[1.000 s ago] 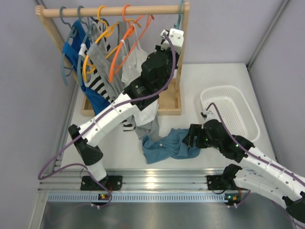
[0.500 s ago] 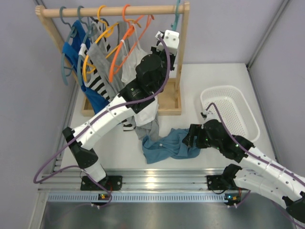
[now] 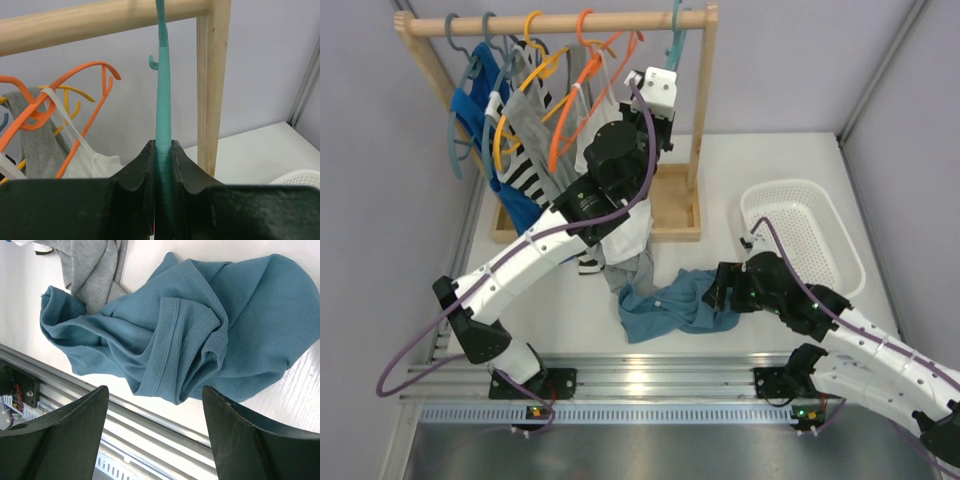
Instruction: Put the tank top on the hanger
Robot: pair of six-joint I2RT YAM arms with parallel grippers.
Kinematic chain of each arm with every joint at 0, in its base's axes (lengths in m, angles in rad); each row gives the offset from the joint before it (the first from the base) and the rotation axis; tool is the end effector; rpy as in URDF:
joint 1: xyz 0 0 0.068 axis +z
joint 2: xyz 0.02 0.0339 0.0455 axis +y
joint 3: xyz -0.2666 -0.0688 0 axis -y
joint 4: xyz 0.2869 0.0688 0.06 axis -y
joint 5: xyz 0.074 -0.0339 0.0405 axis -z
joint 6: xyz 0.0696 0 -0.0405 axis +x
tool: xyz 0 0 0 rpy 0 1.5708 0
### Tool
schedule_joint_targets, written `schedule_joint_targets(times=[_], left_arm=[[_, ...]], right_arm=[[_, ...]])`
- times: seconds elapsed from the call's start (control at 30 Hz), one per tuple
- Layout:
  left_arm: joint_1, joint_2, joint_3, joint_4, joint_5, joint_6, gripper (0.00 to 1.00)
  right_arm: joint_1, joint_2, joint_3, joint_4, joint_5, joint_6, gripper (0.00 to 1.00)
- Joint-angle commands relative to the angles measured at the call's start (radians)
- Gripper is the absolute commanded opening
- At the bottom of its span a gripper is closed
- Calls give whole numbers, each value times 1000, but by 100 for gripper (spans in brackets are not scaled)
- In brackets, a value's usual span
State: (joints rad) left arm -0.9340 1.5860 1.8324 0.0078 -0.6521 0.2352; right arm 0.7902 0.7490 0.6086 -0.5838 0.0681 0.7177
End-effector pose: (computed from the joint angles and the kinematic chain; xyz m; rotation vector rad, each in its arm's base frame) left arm 0.2794 -0.3068 0.5408 0.2353 1.3510 -0.1570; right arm 0.1615 0.1563 0.2193 -0.0501 2.3941 0.6790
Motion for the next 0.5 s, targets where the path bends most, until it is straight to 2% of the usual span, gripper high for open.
schedule_joint_targets(times=[0.0, 0.17, 0.47], left_arm=[[-2, -69, -27, 83, -3, 3, 0], [-2, -122, -74, 51, 14, -14, 0], [-26, -282, -267, 37, 58, 16, 0]], right_arm=[[17, 4, 0, 41, -8, -1, 75], [17, 15, 3, 42, -10, -4, 75], [17, 29, 10, 56, -7, -14, 75]])
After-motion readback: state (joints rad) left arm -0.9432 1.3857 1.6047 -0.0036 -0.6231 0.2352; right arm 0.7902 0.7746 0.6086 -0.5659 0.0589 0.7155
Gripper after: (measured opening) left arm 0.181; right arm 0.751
